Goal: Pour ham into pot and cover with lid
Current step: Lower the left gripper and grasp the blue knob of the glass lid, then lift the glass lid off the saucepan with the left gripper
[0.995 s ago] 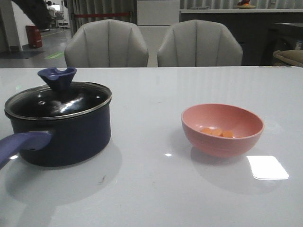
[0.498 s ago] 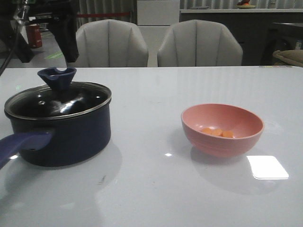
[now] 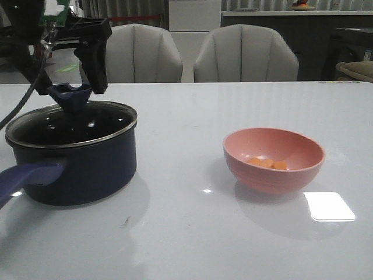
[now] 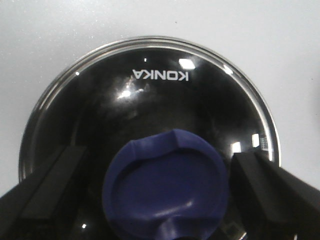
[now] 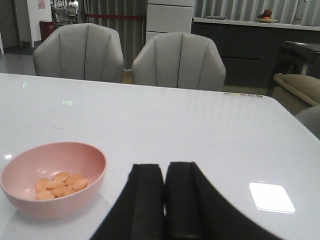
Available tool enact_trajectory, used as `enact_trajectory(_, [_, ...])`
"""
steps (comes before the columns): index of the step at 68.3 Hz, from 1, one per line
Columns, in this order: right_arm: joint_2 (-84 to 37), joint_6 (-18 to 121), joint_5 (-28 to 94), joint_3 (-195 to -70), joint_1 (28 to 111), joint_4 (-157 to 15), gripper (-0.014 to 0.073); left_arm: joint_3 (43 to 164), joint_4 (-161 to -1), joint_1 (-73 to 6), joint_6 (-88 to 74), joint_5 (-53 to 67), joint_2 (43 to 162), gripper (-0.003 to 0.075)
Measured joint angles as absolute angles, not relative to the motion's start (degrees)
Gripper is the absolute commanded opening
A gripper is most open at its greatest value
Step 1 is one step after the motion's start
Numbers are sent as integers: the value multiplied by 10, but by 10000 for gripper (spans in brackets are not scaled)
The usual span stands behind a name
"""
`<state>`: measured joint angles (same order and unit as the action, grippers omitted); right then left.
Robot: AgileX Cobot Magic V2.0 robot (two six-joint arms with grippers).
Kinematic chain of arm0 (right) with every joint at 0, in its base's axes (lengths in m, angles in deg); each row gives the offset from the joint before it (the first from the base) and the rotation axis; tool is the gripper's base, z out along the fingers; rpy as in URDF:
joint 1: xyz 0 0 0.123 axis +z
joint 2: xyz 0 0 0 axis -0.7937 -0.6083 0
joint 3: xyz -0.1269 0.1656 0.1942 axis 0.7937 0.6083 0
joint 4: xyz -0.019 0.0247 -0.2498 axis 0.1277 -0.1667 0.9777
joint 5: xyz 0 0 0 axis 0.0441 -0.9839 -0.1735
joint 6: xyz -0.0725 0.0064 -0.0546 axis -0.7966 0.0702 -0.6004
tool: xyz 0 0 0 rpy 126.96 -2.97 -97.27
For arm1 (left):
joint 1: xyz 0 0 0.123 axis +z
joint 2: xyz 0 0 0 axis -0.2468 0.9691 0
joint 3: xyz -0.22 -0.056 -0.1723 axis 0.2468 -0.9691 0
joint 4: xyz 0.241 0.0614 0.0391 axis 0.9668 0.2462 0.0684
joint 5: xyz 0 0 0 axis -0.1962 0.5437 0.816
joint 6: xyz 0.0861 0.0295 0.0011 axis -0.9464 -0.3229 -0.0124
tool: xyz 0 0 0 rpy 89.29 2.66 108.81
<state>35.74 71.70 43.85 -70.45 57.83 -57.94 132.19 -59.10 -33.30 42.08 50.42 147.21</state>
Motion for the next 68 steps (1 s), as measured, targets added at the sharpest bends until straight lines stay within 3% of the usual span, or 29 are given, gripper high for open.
enact_trajectory(12, [357,717,438,-705,578,-579,153,1325,-599,-333,422,508,1485,398])
enact_trajectory(34, [357,717,438,-705,578,-579,153,1327,-599,-333,422,510,1487,295])
enact_trajectory(68, [357,717,438,-705,578,-579,153,1340,-582,-334,412,535,1476,288])
